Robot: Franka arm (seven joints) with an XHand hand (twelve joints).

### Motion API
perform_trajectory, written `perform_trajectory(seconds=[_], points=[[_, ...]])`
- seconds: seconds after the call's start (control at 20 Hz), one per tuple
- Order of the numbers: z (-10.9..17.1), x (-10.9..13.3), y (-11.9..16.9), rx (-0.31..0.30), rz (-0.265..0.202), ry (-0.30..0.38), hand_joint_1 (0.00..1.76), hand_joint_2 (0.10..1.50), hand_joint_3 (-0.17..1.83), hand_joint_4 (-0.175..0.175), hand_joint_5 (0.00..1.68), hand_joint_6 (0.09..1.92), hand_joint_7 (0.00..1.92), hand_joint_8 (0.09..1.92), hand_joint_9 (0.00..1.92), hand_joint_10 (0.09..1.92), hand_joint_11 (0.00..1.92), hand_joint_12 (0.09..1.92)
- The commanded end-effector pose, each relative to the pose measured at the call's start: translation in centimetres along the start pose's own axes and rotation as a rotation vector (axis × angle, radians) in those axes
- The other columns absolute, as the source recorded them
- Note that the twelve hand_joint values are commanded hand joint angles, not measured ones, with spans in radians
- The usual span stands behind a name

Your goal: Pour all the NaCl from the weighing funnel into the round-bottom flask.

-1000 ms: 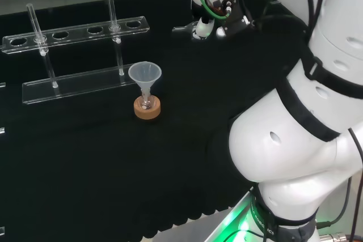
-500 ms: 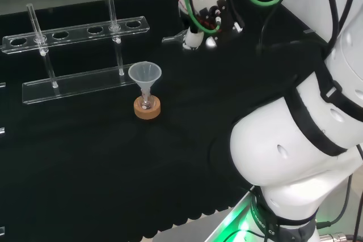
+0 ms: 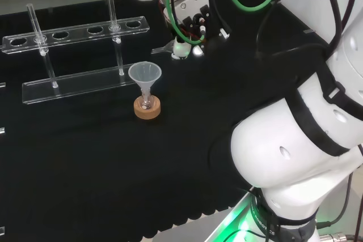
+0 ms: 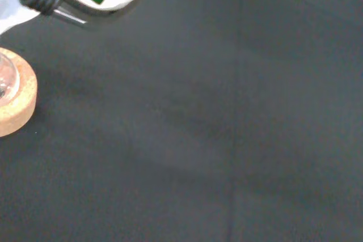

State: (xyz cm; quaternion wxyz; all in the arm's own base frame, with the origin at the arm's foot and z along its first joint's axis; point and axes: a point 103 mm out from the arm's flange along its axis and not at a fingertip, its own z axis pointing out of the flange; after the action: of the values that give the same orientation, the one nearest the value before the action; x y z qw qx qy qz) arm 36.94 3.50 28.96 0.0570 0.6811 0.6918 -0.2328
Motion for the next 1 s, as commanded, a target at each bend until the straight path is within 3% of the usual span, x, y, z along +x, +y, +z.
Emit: perform_trajectory(seconds=[0.05,1.0], points=[[-0.1,1.1,0.2,0.015,-0.007,-0.04,1.11,0.67,0.67,0.175,1.23,0.76,0.68,0.64,0.95,0.4,0.68,1.15],[-0.1,3.5,0.8,0.048,-0.013,-0.174,1.11,0.67,0.67,0.175,1.23,0.75,0.67,0.64,0.96,0.38,0.7,1.11]])
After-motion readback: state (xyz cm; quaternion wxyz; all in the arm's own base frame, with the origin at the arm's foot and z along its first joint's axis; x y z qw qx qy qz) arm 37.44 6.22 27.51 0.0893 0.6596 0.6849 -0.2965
